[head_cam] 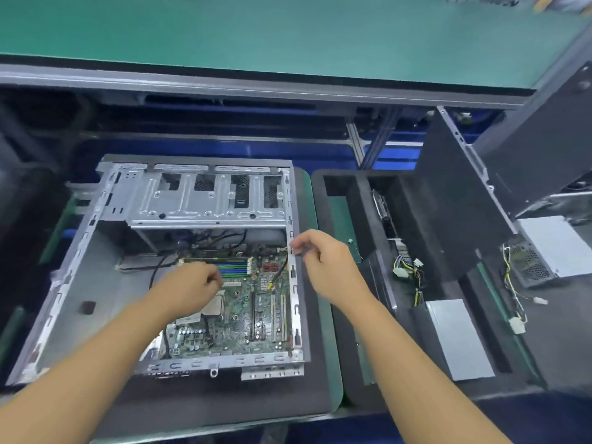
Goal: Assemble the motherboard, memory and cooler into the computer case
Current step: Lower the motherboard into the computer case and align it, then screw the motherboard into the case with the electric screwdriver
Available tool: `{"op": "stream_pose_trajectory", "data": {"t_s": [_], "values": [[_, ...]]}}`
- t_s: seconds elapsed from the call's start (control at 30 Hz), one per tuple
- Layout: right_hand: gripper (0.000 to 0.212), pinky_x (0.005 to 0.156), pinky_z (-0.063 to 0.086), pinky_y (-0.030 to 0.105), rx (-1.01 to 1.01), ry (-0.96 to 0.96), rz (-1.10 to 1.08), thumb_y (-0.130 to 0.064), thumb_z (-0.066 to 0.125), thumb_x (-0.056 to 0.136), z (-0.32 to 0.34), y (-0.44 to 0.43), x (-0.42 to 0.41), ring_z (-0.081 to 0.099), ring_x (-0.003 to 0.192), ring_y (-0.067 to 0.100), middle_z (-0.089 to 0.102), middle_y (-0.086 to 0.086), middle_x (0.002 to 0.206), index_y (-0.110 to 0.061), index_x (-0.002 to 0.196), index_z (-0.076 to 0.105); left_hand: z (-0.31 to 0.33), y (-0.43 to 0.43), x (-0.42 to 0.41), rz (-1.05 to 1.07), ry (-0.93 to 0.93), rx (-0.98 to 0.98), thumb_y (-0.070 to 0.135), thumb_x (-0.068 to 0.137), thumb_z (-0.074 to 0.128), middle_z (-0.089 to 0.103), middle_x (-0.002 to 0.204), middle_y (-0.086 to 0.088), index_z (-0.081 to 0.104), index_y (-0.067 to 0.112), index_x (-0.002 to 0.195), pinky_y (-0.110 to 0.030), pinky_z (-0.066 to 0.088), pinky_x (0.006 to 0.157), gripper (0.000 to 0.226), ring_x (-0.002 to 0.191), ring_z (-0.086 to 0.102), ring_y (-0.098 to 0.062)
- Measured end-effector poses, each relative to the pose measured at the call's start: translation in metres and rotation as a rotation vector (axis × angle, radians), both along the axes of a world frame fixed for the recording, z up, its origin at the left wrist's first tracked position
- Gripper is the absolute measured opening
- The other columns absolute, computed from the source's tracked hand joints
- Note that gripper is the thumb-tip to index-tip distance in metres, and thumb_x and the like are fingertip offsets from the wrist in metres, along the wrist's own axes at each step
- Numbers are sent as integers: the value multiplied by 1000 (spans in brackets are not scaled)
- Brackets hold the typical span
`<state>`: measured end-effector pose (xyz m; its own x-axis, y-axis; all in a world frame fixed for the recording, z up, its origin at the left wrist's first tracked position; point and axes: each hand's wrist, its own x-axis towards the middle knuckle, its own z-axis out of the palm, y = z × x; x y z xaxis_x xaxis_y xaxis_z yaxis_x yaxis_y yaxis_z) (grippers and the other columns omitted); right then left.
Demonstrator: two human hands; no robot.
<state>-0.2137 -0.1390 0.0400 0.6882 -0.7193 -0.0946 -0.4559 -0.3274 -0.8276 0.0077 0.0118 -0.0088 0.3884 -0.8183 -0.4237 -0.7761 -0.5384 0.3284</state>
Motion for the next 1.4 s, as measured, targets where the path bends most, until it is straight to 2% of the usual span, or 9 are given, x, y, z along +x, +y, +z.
{"op": "stream_pose_trajectory", "data": {"t_s": [0.3,0.4,0.57,0.73,0.83,0.9,1.1,1.23,1.4], "values": [[24,52,43,22,57,72,278,-17,41,106,14,48,56,51,51,5,73,-9,83,-31,105,61,25,51,-1,335,227,-307,24,102,48,69,63,2,61,29,104,-19,42,38,14,50,63,-3],[16,61,53,34,73,123,409,-33,44,107,18,79,90,63,55,10,73,-6,68,-34,106,60,50,80,5,293,182,-427,16,98,55,68,89,8,63,26,108,-23,53,67,16,79,65,-1],[59,75,46,15,-21,13,587,9,53,93,30,137,142,58,97,5,49,-12,125,-40,127,49,80,144,8,393,196,-699,20,98,57,72,73,10,63,22,103,-18,49,64,8,64,64,-7],[48,57,46,15,-32,-124,702,8,54,90,39,212,189,48,54,8,69,-19,105,-32,116,63,91,234,35,581,118,-822,-5,84,50,72,91,7,74,15,93,-15,48,81,32,84,64,-1],[57,71,45,14,-70,-89,843,12,51,87,37,265,208,55,76,13,62,-14,120,-32,122,58,89,296,48,710,161,-814,-2,90,50,72,83,15,74,18,91,-15,49,77,31,81,65,3],[55,80,43,9,-41,-36,940,11,51,88,33,299,217,57,97,11,59,-8,124,-28,127,58,83,336,54,784,208,-765,9,96,51,73,82,14,70,23,96,-20,52,77,24,82,67,0],[35,80,53,26,-7,178,1100,-4,51,94,2,365,223,61,80,7,70,-11,98,-33,109,63,27,457,58,1110,136,-315,18,92,56,71,90,10,66,28,93,-25,50,57,14,83,67,-14],[19,76,52,22,-61,440,1235,-21,52,100,-34,385,215,62,85,10,67,-13,105,-34,109,62,-36,508,37,1089,181,179,19,90,56,71,105,-9,71,8,99,-33,53,86,20,100,66,-27],[19,62,42,11,-91,565,1261,-22,53,100,-62,393,203,56,77,4,65,-7,110,-27,115,63,-84,533,6,1101,249,410,49,87,64,63,115,-10,61,9,111,-32,49,87,47,111,61,-29]]}}
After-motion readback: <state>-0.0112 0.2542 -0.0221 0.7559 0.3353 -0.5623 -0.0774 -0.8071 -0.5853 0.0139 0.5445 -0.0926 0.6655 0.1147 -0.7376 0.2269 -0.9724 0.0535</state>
